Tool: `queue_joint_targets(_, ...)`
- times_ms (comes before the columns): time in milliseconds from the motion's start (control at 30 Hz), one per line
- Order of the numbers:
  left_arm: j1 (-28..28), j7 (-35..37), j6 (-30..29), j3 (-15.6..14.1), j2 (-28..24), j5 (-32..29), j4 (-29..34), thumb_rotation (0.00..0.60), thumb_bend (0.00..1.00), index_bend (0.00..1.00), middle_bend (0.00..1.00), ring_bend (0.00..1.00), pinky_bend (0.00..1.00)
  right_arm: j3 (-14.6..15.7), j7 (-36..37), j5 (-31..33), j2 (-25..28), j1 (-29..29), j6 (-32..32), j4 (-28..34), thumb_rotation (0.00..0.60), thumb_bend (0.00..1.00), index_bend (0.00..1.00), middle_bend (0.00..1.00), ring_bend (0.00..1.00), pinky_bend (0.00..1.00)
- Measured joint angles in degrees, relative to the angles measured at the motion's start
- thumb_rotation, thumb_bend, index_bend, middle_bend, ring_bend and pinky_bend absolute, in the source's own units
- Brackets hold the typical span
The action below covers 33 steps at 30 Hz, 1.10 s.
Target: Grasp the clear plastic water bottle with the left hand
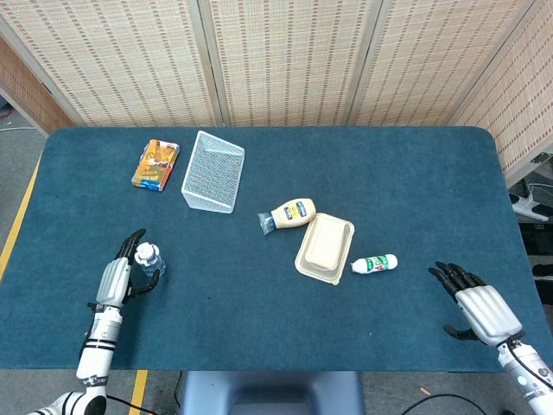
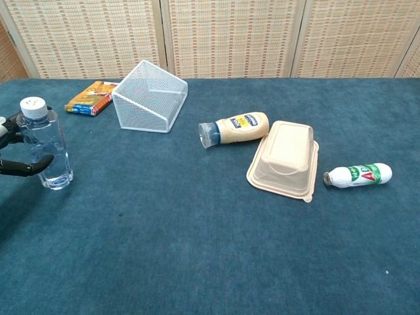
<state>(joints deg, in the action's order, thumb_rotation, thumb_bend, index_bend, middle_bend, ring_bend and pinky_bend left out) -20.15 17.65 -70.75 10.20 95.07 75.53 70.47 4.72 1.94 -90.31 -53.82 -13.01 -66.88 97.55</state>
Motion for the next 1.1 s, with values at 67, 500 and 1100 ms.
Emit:
queue_joint_targets(67,-0.06,-0.79,-0.04,0.10,-0.30,-0.03,0.20,0.600,0.38,0.00,0.00,0.00,0.14,-0.02,-0.06,0.08,-0.04,0.01,0.01,-0.06,0.600,0.12,0.00,0.00,0.00,0.18)
queue_joint_targets(500,-0.63,-5.92,1.26,0.80,-3.03,-1.78,4.62,0.600,0.37,0.00,0.00,0.00,0.14,-0.01,0.09,0.01,0.00,0.00,-0.04,-0.04,0.600,0.12,0.00,0.00,0.00,0.18)
queue_joint_targets(1100,-1.26,-10.04,2.58,1.37,-8.58,-2.98,14.05,0.600,0.37,0.00,0.00,0.00,0.14,0.11,0.51,-0.06,0.25,-0.20,0.33,0.03,0.600,0.12,0.00,0.00,0.00,0.19)
